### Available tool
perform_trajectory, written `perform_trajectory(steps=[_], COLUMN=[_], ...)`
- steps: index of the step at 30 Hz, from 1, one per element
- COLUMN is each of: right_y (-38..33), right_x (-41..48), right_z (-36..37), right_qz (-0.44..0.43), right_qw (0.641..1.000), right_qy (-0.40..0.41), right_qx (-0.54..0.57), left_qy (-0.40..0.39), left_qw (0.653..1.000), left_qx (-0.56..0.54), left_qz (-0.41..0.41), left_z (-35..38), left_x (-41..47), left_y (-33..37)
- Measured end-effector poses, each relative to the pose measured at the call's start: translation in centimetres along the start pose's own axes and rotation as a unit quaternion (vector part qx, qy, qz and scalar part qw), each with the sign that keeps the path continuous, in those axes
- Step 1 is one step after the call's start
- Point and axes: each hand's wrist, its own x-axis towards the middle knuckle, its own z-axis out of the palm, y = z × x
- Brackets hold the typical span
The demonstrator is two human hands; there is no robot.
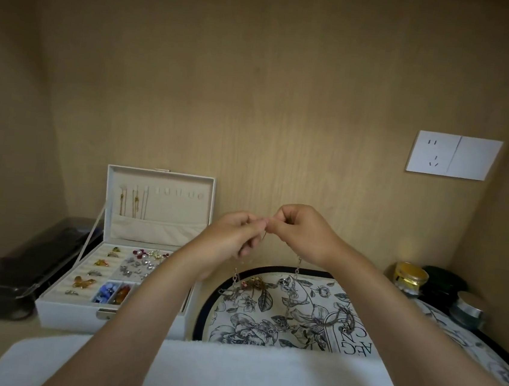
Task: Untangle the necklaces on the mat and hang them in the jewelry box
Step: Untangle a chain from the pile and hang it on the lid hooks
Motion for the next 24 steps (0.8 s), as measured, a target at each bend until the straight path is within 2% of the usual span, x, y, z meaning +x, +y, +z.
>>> perform_trajectory(steps=[4,7,10,15,18,24], right_y=[0.9,1.2,1.0,-1.5,-3.5,-5.5], right_x=[-1.0,-1.6,-1.6,-0.2,0.7,2.7], right_z=[0.4,0.7,1.3,2.9,3.2,3.5], right_qz=[0.038,0.073,0.063,0.093,0.111,0.122], right_qw=[0.998,0.992,0.995,0.983,0.965,0.965], right_qy=[-0.052,-0.1,-0.078,-0.041,-0.086,-0.147], right_qx=[0.003,0.02,0.027,0.155,0.222,0.182], left_qy=[-0.027,-0.039,-0.042,-0.027,0.006,0.024], left_qw=[0.999,0.998,0.997,0.995,0.996,0.996], left_qx=[0.029,0.01,-0.051,-0.089,-0.092,-0.082], left_qz=[-0.032,-0.046,-0.048,-0.034,-0.018,-0.016], left_z=[-0.8,-1.1,-1.8,-3.4,-4.7,-7.5], left_x=[-0.4,-0.6,-0.8,-0.9,-0.9,-0.7], left_y=[-0.8,-1.1,-1.1,-0.2,0.5,0.5])
